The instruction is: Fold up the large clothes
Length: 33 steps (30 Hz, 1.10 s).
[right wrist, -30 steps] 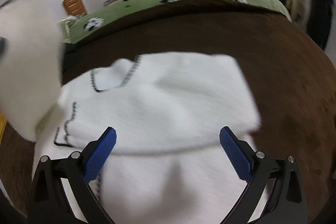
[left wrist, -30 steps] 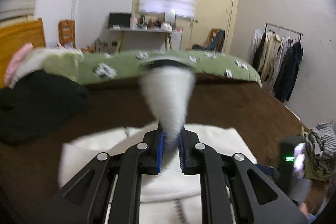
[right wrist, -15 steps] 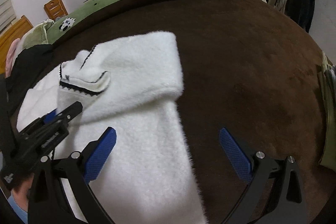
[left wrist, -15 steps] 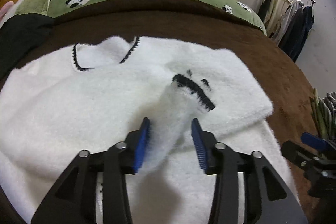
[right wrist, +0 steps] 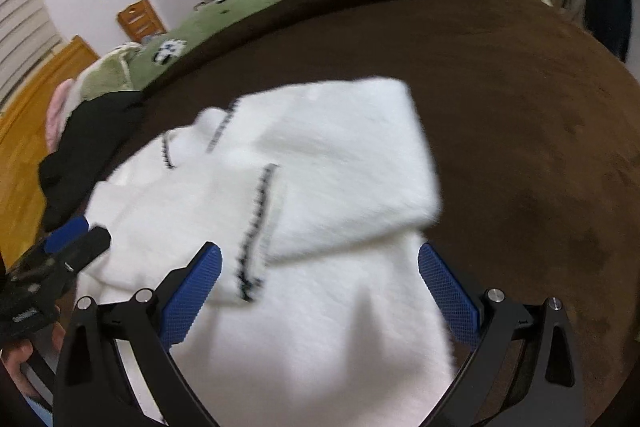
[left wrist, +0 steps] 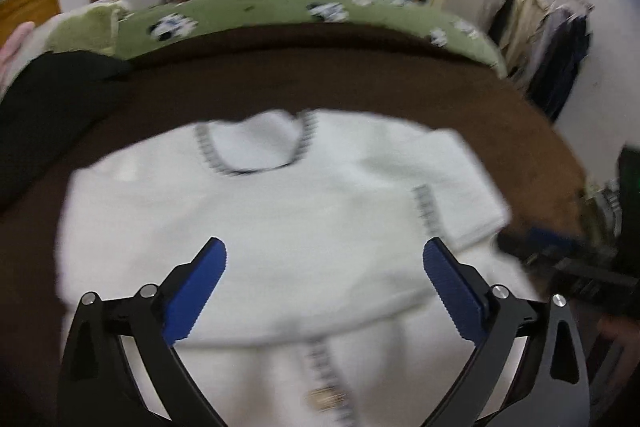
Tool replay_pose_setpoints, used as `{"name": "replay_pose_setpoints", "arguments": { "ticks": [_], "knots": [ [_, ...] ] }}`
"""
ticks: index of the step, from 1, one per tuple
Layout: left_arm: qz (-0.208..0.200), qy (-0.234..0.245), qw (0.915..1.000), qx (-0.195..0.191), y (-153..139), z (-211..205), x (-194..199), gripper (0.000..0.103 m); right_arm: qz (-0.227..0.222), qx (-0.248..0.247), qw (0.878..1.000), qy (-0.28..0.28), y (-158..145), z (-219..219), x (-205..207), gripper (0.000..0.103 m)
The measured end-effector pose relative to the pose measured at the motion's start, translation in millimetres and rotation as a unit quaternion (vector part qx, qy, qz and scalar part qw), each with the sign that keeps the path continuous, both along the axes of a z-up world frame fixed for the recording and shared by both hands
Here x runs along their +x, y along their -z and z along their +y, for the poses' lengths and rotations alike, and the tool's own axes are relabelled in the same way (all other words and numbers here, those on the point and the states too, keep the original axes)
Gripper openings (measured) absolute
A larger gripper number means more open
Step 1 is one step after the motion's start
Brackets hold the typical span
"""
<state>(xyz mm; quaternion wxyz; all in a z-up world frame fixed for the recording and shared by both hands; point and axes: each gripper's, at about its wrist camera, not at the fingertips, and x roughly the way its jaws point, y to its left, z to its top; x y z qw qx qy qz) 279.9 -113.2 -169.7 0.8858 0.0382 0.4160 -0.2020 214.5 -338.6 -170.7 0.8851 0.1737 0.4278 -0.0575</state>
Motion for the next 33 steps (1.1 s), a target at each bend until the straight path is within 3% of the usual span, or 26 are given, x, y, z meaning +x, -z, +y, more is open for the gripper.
{"name": "replay_pose_setpoints", "arguments": {
  "ticks": [3, 8, 11, 13, 16, 17, 18, 21, 29, 33],
  "knots": [
    [0.003, -0.036, 0.9978, 0.057, 12.4, 36.3, 16.2, 0.096, -0.001, -0.003, 1.0, -0.029, 1.7, 15.8, 19.4, 0.093],
    [0.02, -0.073, 0.9919, 0.102, 42.2, 83.7, 32.4, 0.096, -0.001, -0.015, 0.997, -0.071, 17.0, 36.9, 59.2, 0.087],
    [0.037, -0.091, 0.9896, 0.105, 59.4, 106.7, 36.6, 0.096, 0.023, -0.015, 0.996, -0.082, 35.5, 39.0, 80.4, 0.068],
    [0.046, -0.095, 0.9894, 0.099, 69.8, 116.6, 36.2, 0.096, 0.037, -0.011, 0.995, -0.087, 47.8, 38.2, 89.0, 0.061],
    [0.035, -0.088, 0.9887, 0.117, 77.6, 115.8, 32.7, 0.096, 0.023, 0.0, 0.995, -0.097, 49.2, 39.2, 88.9, 0.037],
    [0.032, -0.088, 0.9885, 0.118, 78.0, 115.4, 32.2, 0.096, 0.017, 0.012, 0.994, -0.104, 49.0, 39.3, 88.1, 0.023],
    [0.031, -0.09, 0.9885, 0.117, 78.4, 115.7, 32.5, 0.096, 0.014, 0.02, 0.993, -0.111, 49.2, 40.7, 87.8, 0.018],
    [0.032, -0.099, 0.9891, 0.105, 76.9, 119.4, 32.9, 0.097, 0.004, -0.004, 0.992, -0.128, 46.8, 49.2, 87.6, 0.013],
    [0.027, -0.126, 0.9886, 0.077, 66.4, 125.9, 29.8, 0.096, -0.03, -0.063, 0.987, -0.147, 3.9, 53.1, 99.1, 0.013],
    [0.028, -0.139, 0.9875, 0.069, 64.0, 129.0, 31.1, 0.096, -0.025, -0.084, 0.986, -0.141, -7.0, 48.9, 113.2, 0.013]
  ]
}}
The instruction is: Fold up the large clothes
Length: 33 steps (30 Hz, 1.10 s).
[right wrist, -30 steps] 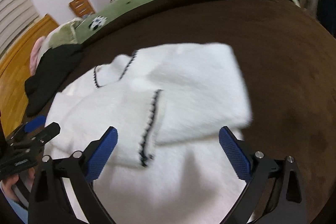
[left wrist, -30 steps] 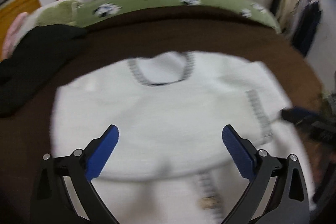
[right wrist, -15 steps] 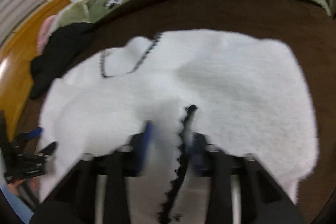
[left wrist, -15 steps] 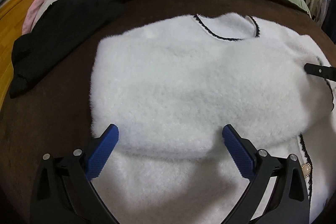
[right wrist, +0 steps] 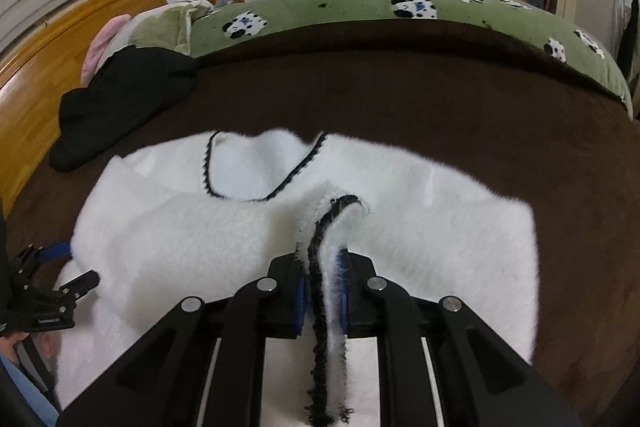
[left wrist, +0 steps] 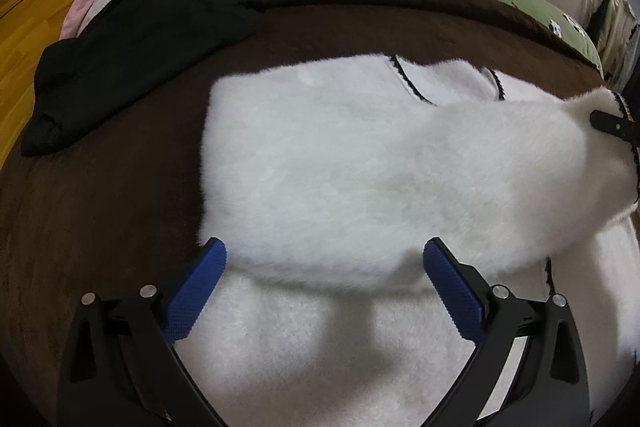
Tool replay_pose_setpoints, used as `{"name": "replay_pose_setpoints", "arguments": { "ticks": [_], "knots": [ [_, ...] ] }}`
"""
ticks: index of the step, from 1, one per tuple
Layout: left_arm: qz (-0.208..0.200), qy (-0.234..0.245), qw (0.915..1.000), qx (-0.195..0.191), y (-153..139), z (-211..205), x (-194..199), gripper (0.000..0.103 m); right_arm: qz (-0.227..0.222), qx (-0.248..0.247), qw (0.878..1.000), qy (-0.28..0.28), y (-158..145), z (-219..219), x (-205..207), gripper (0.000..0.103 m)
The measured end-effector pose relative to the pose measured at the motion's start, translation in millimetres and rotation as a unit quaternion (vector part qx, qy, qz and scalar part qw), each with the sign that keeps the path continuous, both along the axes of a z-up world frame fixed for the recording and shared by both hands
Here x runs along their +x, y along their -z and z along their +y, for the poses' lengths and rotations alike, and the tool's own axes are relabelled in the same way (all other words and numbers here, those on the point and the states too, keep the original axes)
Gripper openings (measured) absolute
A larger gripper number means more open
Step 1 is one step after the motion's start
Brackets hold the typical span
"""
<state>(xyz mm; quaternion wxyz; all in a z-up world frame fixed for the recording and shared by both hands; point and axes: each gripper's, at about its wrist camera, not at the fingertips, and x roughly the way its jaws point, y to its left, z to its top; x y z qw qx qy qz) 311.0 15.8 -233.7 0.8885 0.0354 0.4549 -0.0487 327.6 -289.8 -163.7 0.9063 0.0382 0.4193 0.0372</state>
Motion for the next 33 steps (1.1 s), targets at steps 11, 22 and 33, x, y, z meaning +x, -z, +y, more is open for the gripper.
{"name": "replay_pose_setpoints", "arguments": {
  "ticks": [11, 22, 33],
  "knots": [
    [0.037, -0.004, 0.9988, -0.03, 33.5, 7.8, 6.0, 0.098, 0.058, 0.003, 0.997, 0.041, 64.0, -18.6, 7.5, 0.028],
    [0.04, -0.006, 0.9988, -0.028, 33.0, 5.1, 7.3, 0.098, 0.062, -0.007, 0.997, 0.036, 62.2, -19.1, 8.1, 0.035],
    [0.015, -0.005, 0.9995, -0.028, -25.4, -1.8, -2.3, 0.096, -0.002, -0.033, 0.999, 0.019, -13.6, 0.9, -38.2, 0.064]
  ]
}}
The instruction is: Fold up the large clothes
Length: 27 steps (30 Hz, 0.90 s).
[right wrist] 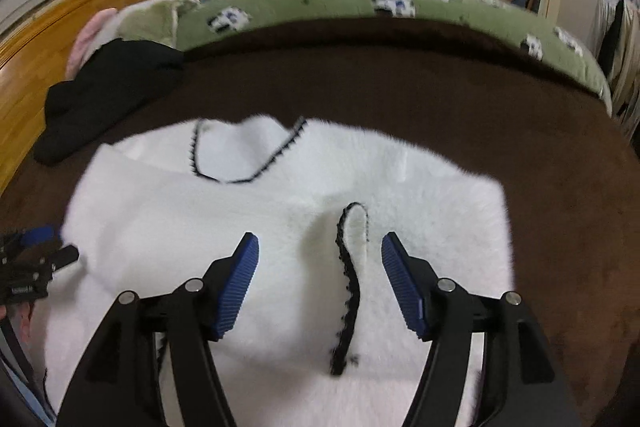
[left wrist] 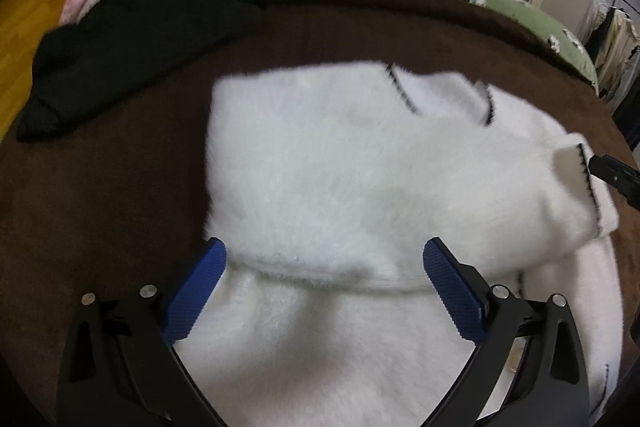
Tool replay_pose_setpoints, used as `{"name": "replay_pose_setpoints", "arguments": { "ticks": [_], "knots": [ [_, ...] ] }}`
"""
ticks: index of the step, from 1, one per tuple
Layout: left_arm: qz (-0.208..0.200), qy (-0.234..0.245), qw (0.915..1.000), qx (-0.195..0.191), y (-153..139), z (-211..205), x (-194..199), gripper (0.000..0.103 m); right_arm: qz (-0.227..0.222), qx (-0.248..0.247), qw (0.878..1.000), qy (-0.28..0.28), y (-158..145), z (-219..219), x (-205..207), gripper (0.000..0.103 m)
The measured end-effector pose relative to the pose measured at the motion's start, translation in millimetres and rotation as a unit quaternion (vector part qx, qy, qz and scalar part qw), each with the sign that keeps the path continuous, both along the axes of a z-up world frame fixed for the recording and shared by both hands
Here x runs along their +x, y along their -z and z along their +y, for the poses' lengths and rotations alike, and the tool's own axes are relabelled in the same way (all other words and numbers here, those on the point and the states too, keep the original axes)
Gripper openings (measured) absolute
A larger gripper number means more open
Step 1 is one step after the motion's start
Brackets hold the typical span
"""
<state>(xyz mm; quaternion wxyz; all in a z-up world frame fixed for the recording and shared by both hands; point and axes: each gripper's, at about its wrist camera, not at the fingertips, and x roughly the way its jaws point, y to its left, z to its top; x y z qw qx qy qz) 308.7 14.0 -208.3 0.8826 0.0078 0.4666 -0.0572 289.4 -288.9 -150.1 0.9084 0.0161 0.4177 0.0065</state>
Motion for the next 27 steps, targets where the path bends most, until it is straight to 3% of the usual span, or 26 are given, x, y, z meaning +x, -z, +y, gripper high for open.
{"name": "replay_pose_setpoints", "arguments": {
  "ticks": [4, 11, 18, 27],
  "knots": [
    [-0.018, 0.004, 0.9998, -0.008, -36.0, -0.2, -18.7, 0.096, -0.036, -0.001, 0.999, -0.007, -37.0, 3.9, -30.7, 0.067],
    [-0.035, 0.011, 0.9993, -0.001, -72.8, 12.0, -73.3, 0.096, -0.052, -0.008, 0.999, -0.001, -78.6, 0.2, -105.8, 0.074],
    [-0.02, 0.004, 0.9996, 0.017, -76.8, 41.3, -138.3, 0.096, -0.049, -0.004, 0.999, 0.005, -79.2, -2.0, -197.5, 0.076],
    [0.01, -0.044, 0.9987, 0.023, -55.3, 85.4, -213.5, 0.096, -0.03, 0.011, 0.999, 0.035, -57.0, -3.6, -268.9, 0.076]
  ]
}}
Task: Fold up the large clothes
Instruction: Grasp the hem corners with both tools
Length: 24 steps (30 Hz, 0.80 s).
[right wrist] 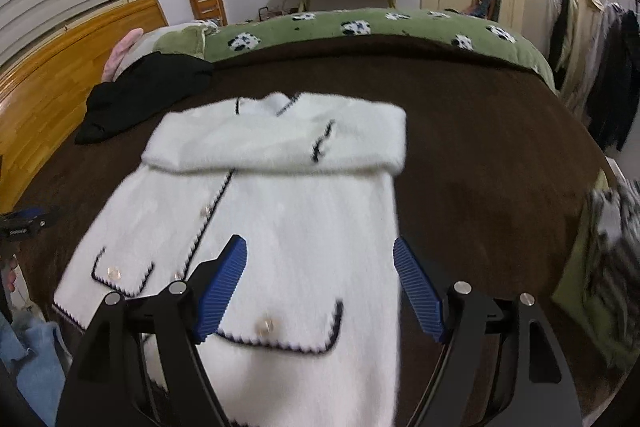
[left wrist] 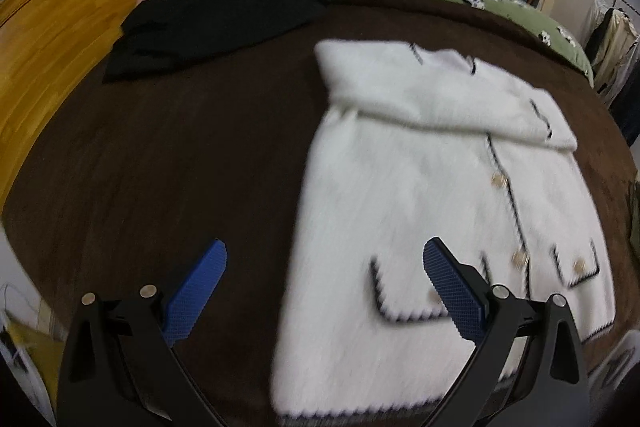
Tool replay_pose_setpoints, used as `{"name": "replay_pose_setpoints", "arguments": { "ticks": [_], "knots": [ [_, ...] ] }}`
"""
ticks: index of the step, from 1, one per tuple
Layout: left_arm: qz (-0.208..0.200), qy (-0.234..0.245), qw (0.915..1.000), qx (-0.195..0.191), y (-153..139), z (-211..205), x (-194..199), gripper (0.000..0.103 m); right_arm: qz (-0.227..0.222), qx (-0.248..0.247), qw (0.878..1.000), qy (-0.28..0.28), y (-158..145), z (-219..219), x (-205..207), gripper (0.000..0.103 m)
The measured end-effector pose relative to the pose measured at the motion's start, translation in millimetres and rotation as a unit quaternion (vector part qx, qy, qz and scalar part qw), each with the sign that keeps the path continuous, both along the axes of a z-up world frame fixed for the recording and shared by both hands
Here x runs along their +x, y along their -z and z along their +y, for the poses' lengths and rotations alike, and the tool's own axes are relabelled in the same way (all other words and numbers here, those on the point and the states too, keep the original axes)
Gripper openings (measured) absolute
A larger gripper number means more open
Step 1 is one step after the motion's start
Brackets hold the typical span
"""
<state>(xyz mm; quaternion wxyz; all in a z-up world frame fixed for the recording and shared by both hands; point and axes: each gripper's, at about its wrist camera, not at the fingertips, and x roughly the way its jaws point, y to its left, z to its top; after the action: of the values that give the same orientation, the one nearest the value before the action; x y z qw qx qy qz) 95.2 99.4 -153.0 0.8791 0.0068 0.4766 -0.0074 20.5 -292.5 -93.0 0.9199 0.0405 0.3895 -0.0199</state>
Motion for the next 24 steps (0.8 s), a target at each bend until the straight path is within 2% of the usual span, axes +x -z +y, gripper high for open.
{"name": "replay_pose_setpoints", "arguments": {
  "ticks": [5, 12, 15, 17, 20, 24],
  "knots": [
    [0.011, -0.018, 0.9997, -0.014, 12.8, 16.3, -38.8, 0.096, 0.015, 0.004, 1.0, 0.013, 13.2, -3.1, -33.9, 0.076],
    [0.024, -0.007, 0.9996, -0.008, 29.8, 23.6, -68.4, 0.095, 0.033, 0.025, 0.998, 0.04, 33.2, -10.2, -70.1, 0.076],
    [0.044, -0.019, 0.9984, -0.03, 39.4, 32.1, -73.8, 0.088, 0.045, 0.039, 0.997, 0.054, 41.7, -15.2, -81.5, 0.076],
    [0.047, -0.024, 0.9974, -0.049, 44.9, 37.0, -77.2, 0.088, 0.048, 0.048, 0.996, 0.061, 44.2, -15.9, -88.7, 0.076],
    [0.059, -0.025, 0.9965, -0.055, 57.2, 39.9, -78.9, 0.088, 0.056, 0.067, 0.994, 0.067, 52.8, -20.3, -93.6, 0.076],
    [0.077, -0.032, 0.9932, -0.082, 72.3, 46.3, -82.2, 0.083, 0.067, 0.11, 0.988, 0.087, 72.0, -27.9, -97.6, 0.076]
  ]
}}
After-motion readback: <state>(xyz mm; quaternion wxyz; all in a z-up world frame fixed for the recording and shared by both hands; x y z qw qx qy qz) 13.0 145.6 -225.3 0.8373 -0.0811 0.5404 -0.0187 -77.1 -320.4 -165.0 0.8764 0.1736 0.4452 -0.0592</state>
